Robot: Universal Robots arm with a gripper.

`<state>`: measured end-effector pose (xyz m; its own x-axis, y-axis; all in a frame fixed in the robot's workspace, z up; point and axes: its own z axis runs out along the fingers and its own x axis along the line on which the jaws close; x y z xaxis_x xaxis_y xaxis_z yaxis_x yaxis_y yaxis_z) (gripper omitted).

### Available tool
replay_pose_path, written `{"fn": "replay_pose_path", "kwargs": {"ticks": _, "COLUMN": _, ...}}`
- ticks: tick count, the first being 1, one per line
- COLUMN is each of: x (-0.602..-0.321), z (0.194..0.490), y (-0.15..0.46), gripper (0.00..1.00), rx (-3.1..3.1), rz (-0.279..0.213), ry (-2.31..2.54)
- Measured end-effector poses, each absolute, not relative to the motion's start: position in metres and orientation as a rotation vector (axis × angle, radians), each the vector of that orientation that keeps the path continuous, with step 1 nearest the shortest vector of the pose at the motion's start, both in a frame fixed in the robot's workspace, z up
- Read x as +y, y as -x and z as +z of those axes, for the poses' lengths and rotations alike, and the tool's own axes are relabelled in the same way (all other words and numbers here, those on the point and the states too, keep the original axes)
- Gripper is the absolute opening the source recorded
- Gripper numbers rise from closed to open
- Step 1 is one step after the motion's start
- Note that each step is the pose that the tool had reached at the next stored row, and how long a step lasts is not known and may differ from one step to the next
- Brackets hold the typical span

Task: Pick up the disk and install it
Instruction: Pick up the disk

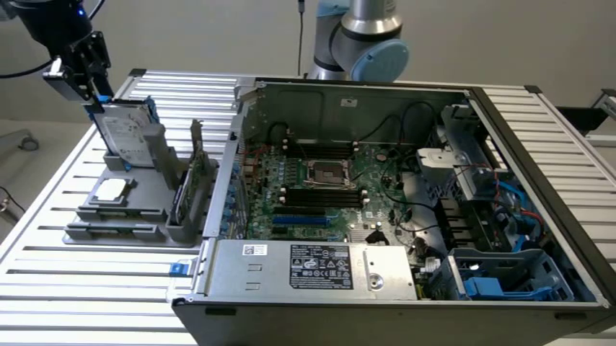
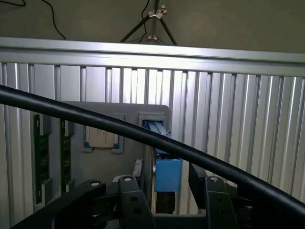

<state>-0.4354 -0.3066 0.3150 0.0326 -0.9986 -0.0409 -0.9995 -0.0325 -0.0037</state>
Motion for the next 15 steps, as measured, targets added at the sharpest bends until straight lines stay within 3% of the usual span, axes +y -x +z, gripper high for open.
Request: {"fn": "replay_pose_path", "kwargs": {"ticks": 15, "x": -0.301, "z": 0.288, "y": 0.437, "gripper": 0.51, "rx": 2.169, "rz": 0.021, "ry": 2.241}}
